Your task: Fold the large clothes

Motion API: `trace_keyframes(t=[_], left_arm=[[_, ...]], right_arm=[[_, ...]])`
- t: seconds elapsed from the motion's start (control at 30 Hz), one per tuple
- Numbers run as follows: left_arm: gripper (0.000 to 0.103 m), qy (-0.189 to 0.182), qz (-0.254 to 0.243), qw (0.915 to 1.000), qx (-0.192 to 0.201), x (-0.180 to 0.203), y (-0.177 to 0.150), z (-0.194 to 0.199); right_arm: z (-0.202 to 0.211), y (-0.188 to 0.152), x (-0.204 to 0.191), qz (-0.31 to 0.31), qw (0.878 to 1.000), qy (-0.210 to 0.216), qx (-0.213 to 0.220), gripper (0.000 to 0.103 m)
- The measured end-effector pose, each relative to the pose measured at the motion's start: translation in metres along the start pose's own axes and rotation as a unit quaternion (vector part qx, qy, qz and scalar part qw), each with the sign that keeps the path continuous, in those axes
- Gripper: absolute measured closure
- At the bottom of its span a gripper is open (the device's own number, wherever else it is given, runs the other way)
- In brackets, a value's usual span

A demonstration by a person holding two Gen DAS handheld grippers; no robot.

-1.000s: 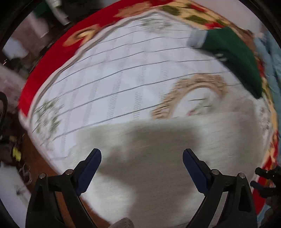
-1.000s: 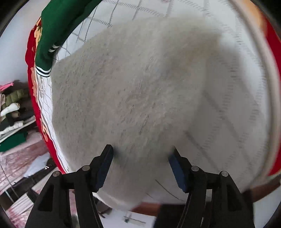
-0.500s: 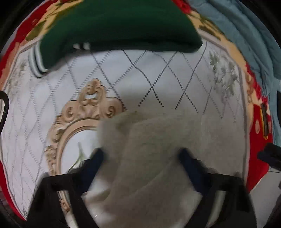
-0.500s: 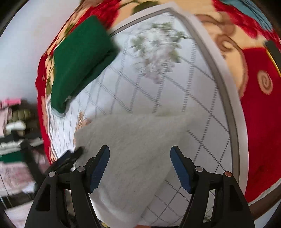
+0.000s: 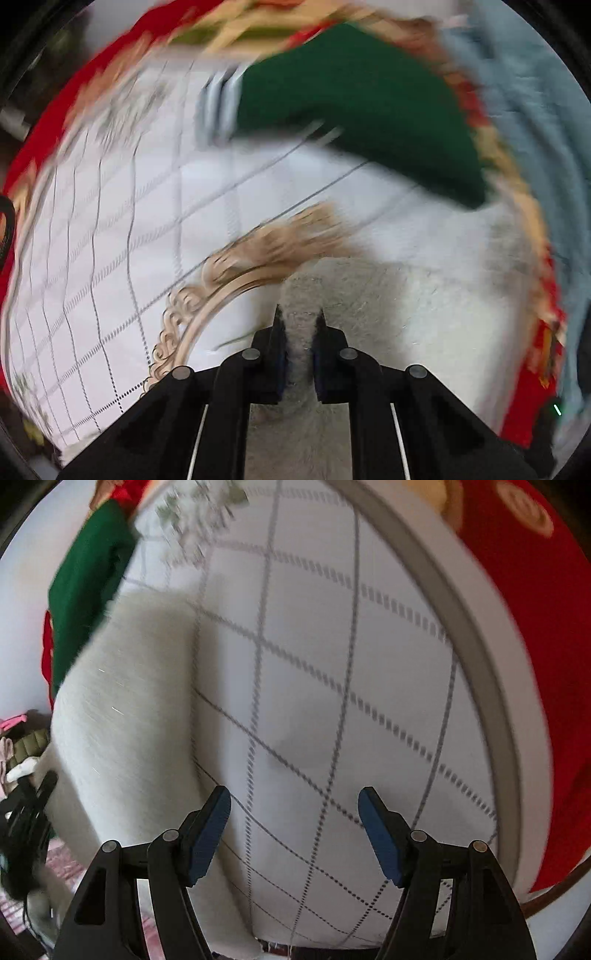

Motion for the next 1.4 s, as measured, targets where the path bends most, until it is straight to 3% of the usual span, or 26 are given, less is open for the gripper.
trace_keyframes(t=[0.1,0.13,0.23,0.27,0.33,0.37,0.5,0.6,0.67,0.73,0.77,0.8,0.83,0.87,0.93,1.0,1.07,1.17,1.23,1.3,1.33,1.4], left_arm=[[0.089,0.001,-0.004,0.9997,-0.024,-0.01,-0.001,-0.019],[0.087,0.0,0.004,0.9996,-0.028,-0.009,0.0,-0.013],[0.08,-0.048,0.031,0.9983,-0.008,-0.012,0.0,0.024],[0.072,-0.058,0.039,0.9975,0.005,-0.014,-0.001,0.038],[0.041,-0.066,0.053,0.9952,0.049,-0.025,-0.007,0.072],[0.016,-0.066,0.063,0.9937,0.066,-0.034,-0.01,0.084],[0.013,-0.032,0.145,0.9827,0.111,-0.082,-0.041,0.12],[0.013,0.008,0.228,0.9666,0.117,-0.133,-0.093,0.126],[0.013,0.034,0.279,0.9535,0.109,-0.163,-0.129,0.126],[0.013,0.051,0.335,0.9359,0.096,-0.193,-0.171,0.121],[0.013,0.06,0.363,0.9258,0.085,-0.208,-0.195,0.117],[0.013,0.062,0.382,0.9188,0.076,-0.214,-0.214,0.11],[0.013,0.062,0.394,0.9142,0.069,-0.216,-0.227,0.106],[0.013,0.064,0.408,0.9087,0.06,-0.221,-0.242,0.102],[0.013,0.06,0.43,0.8993,0.051,-0.227,-0.265,0.097],[0.013,0.04,0.441,0.8945,0.059,-0.224,-0.275,0.095],[0.013,0.012,0.442,0.8949,0.061,-0.219,-0.268,0.088],[0.013,-0.022,0.417,0.9079,0.038,-0.208,-0.242,0.057],[0.02,-0.028,0.385,0.9224,0.023,-0.198,-0.221,0.034],[0.097,0.013,0.358,0.9334,0.025,-0.195,-0.208,0.026],[0.099,0.023,0.349,0.9361,0.035,-0.197,-0.204,0.029],[0.1,0.037,0.353,0.9331,0.058,-0.21,-0.204,0.038]], right_arm=[[-0.003,-0.003,-0.007,0.012,1.0,-0.011,-0.004,0.03],[-0.002,-0.003,-0.01,0.016,1.0,-0.01,-0.005,0.03],[0.008,-0.001,-0.027,0.031,1.0,0.001,-0.003,0.03],[0.012,-0.001,-0.031,0.033,0.999,0.005,-0.003,0.03],[0.025,-0.001,-0.049,0.046,0.999,0.016,0.004,0.03],[0.031,-0.002,-0.06,0.056,0.998,0.02,0.008,0.03],[0.049,-0.015,-0.127,0.132,0.991,0.032,0.01,0.03],[0.039,-0.027,-0.199,0.213,0.976,0.043,-0.017,0.03],[0.016,-0.038,-0.244,0.269,0.962,0.026,-0.046,0.03],[-0.017,-0.05,-0.28,0.319,0.945,-0.005,-0.073,0.042],[-0.039,-0.056,-0.299,0.348,0.933,-0.025,-0.089,0.055],[-0.059,-0.061,-0.307,0.37,0.922,-0.056,-0.1,0.058],[-0.091,-0.063,-0.312,0.393,0.905,-0.117,-0.109,0.058],[-0.111,-0.064,-0.307,0.404,0.895,-0.151,-0.111,0.058],[-0.141,-0.06,-0.305,0.41,0.886,-0.19,-0.106,0.058],[-0.139,-0.065,-0.312,0.41,0.882,-0.208,-0.104,0.058],[-0.134,-0.071,-0.316,0.416,0.879,-0.207,-0.105,0.058],[-0.123,-0.07,-0.305,0.4,0.893,-0.17,-0.116,0.058],[-0.119,-0.065,-0.297,0.384,0.903,-0.144,-0.125,0.059],[-0.112,-0.06,-0.292,0.369,0.912,-0.123,-0.13,0.062],[-0.107,-0.057,-0.29,0.362,0.916,-0.116,-0.127,0.063],[-0.099,-0.051,-0.287,0.356,0.921,-0.114,-0.112,0.068]])
Point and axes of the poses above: each gripper's, at about its wrist camera, not at the fingertips, and z roughly against the way its jaws point, x to its right, y to its top, the point moved 5 cm from there along -z, roughly the way its jaws point, and after that the axes turned 7 degrees about -x, right-handed, at the moved point
